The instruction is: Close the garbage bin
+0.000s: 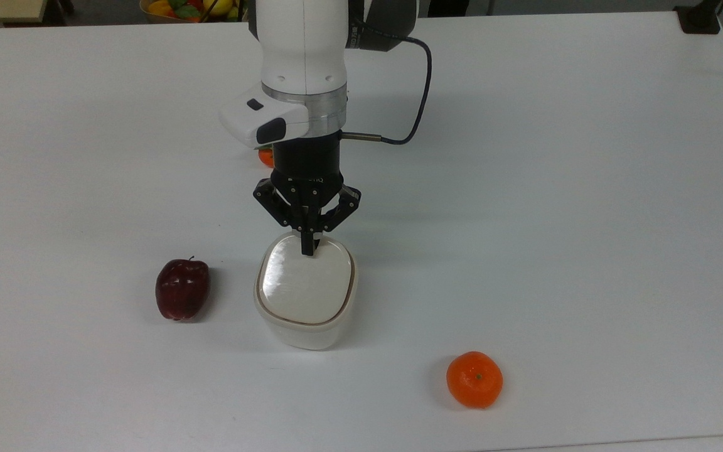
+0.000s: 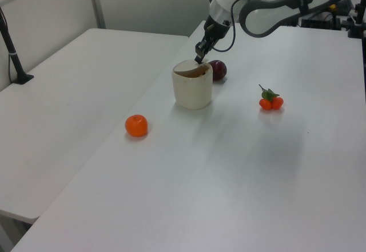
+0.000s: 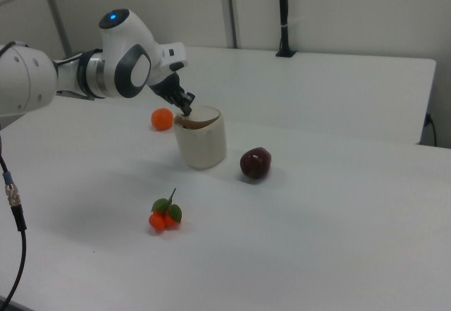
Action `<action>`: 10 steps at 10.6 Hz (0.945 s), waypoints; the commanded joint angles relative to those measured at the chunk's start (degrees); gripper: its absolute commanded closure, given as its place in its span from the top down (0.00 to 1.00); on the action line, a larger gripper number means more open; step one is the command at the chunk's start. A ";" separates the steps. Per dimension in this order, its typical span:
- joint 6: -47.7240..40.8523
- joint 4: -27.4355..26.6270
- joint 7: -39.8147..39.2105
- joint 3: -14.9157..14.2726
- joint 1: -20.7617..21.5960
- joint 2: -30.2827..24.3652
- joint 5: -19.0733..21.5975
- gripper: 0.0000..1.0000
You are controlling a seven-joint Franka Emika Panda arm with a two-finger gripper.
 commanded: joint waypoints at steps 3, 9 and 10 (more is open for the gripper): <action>-1.10 -1.69 0.68 -0.27 0.09 1.32 -0.77 0.00; -4.85 -0.99 0.77 -0.27 0.09 -1.73 0.11 0.00; -9.23 -0.82 0.77 -0.27 0.00 -3.84 0.29 0.00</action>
